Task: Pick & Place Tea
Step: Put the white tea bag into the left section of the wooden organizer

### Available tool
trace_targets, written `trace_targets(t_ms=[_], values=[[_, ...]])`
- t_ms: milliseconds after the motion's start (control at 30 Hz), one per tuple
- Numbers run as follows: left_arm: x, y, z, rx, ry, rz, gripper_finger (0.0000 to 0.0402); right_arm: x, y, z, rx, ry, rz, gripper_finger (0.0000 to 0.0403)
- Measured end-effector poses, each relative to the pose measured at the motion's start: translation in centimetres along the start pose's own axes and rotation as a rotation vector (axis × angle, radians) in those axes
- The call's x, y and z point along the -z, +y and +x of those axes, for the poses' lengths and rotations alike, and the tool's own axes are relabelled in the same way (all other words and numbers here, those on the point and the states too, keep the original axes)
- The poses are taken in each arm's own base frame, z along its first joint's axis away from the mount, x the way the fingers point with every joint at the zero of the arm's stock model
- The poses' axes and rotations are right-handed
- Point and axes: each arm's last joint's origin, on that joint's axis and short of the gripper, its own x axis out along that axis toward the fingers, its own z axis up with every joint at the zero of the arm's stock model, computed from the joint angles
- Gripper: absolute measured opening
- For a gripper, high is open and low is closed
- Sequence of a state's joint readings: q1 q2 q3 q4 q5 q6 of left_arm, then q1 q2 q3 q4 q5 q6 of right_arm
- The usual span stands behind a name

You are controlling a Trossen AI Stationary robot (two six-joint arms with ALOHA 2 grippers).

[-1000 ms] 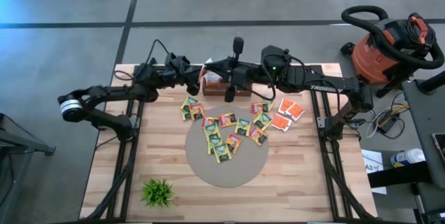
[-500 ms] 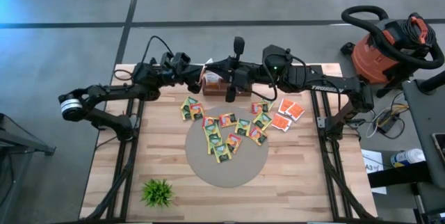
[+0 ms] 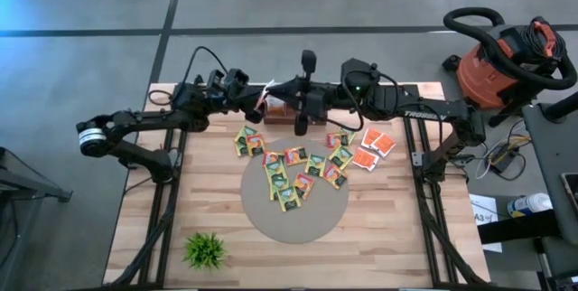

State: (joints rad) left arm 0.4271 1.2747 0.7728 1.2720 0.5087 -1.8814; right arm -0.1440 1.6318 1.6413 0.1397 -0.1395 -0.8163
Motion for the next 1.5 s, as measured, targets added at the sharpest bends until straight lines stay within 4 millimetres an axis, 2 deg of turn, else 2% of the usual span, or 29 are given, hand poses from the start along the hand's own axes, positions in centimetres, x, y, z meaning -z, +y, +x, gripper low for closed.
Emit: trace_targets(t_ms=[300,733,867,1100,1233,1367,1500], values=[[0.2,0.1,0.0,-0.003,0.009,-0.006,0.0096,0.5,0.2,0.1,-0.009,0.012,-0.002,0.0009],[0.1,0.5,-0.1,-0.035,0.013,0.05,0.0094,1.9,1.2,-0.1,-0.06,0.144,0.028,0.0009],[0.0,0.9,-0.1,-0.078,0.023,0.074,0.0075,2.0,1.3,-0.1,-0.067,0.161,0.05,0.0009],[-0.2,1.2,-0.3,-0.112,0.028,0.127,0.0013,1.9,1.3,-0.8,-0.103,0.206,0.066,0.0009],[-0.3,1.5,-0.3,-0.146,0.022,0.15,0.0008,1.8,1.3,-1.2,-0.117,0.235,0.128,0.0009],[-0.8,1.9,-0.6,-0.188,-0.003,0.177,0.0011,1.9,1.3,-1.9,-0.115,0.327,0.186,0.0033],[-1.3,1.9,-0.8,-0.207,-0.035,0.215,0.0011,1.8,1.3,-2.9,-0.129,0.4,0.261,0.0088]])
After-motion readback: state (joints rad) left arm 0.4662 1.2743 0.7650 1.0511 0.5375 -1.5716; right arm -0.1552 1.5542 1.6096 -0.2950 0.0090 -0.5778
